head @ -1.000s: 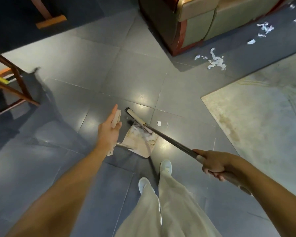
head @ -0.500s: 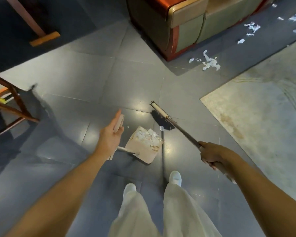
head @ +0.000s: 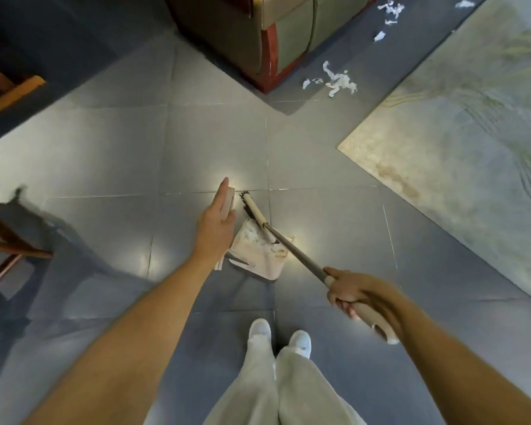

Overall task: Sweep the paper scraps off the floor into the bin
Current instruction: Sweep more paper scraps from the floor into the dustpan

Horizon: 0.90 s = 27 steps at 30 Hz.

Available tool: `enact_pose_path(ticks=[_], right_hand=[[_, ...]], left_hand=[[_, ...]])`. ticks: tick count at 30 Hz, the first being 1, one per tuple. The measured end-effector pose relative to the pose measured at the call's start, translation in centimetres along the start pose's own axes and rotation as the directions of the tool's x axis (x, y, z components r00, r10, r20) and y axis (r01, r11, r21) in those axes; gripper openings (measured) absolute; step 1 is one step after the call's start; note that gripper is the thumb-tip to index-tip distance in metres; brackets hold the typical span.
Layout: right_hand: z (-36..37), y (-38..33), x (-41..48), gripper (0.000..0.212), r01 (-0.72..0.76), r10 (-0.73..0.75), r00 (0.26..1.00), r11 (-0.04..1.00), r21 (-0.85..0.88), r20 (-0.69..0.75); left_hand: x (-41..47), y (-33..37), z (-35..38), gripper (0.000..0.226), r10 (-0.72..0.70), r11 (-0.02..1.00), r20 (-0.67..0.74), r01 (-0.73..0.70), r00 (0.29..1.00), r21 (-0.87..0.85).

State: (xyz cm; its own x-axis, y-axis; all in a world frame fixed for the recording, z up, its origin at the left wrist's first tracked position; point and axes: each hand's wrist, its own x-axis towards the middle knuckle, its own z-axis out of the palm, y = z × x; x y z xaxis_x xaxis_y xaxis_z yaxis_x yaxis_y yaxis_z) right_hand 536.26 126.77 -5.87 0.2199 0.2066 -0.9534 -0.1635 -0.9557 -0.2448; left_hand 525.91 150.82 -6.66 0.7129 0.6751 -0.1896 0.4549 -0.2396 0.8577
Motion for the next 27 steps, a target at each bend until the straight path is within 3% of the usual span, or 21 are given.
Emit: enact_pose_path(ticks=[9, 16, 21, 27], right_hand=[[0.1, 1.7, -4.8, 0.080, 0.025, -0.028, 0.999, 0.984, 0.176, 0.015], [1.8, -1.7, -5.0, 0.078, 0.050, -0.054, 0.999, 0.976, 0.213, 0.009], [5.9, -6.6, -3.8, 0.069, 0.104, -0.098, 0.990, 0.993, 0.052, -0.102], [13.3, -11.9, 1.2, 0.059, 0.060, -0.118, 0.952, 0.977, -0.204, -0.283]], left_hand=[[-5.7, -2.8, -4.8, 0.064, 0.016, 0.997, -0.052, -0.012, 0.999, 0.072], [-7.5, -5.7, -10.9, 0.063, -0.042, 0.998, -0.107, 0.045, 0.993, 0.031], [-5.9, -8.9, -16.6, 0.063, -0.108, 0.992, -0.106, 0.115, 0.988, 0.059], [-2.2, -11.1, -20.7, 0.062, -0.077, 0.991, 0.056, 0.070, 0.995, 0.111]])
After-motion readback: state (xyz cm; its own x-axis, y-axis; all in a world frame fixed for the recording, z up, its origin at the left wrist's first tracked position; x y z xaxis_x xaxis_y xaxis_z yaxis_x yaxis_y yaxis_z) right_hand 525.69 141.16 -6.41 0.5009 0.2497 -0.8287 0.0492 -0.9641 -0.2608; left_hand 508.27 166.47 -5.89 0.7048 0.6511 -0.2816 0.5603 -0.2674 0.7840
